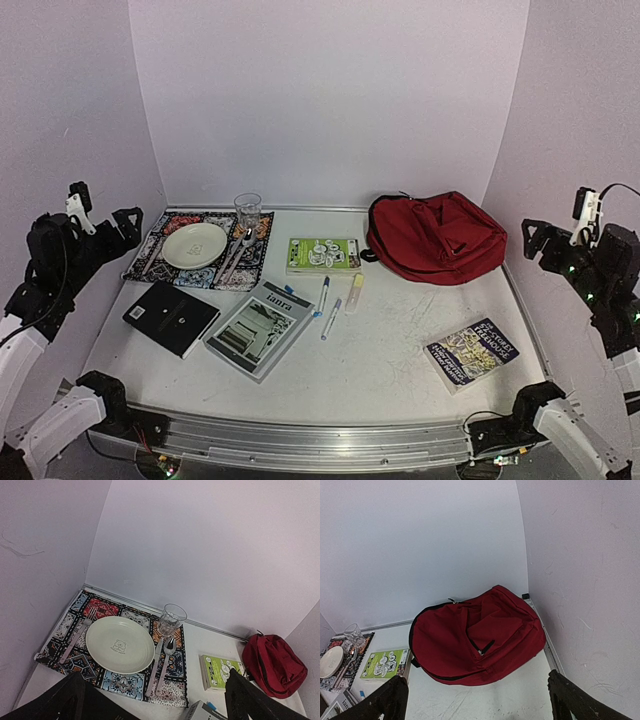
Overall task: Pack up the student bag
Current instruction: Pick up the student bag from the corner of the board.
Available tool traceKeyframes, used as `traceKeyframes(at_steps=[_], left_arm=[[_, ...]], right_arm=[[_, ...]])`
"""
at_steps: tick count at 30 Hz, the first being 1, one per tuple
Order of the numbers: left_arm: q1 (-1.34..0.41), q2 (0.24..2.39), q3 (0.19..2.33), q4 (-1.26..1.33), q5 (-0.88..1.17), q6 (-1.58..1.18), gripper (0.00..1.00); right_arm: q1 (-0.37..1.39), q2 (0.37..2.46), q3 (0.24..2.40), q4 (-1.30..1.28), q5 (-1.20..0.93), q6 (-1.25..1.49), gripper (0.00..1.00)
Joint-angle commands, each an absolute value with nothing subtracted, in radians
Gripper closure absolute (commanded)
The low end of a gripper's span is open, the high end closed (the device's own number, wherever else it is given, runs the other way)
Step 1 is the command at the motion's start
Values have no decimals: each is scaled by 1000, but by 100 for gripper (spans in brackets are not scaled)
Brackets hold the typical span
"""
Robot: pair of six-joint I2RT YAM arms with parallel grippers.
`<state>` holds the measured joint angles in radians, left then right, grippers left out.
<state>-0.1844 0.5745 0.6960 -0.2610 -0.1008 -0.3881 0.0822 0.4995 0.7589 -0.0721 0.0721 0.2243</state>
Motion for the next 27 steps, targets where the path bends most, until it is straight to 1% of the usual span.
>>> traceKeyframes(at_steps=[1,5,9,17,21,23,27], left_arm=[[-184,590,703,-224,-99,-367,0],[-184,605,703,-222,-95,-370,1],[-184,632,704,-221,-79,-375,0],[-184,757,726,-209,33,-440,1],[-184,819,738,-201,112,-458,1],[-184,850,744,-194,142,-466,0],[-183,918,764,-193,211,-475,0]], right_arm=[[88,518,759,-9,88,236,2],[88,541,759,-8,80,235,2],[88,589,764,-8,15,222,2],[88,772,795,63,-168,170,2],[95,910,821,100,-232,149,2],[112,976,841,115,-233,139,2],[216,1096,896,134,-165,91,2]])
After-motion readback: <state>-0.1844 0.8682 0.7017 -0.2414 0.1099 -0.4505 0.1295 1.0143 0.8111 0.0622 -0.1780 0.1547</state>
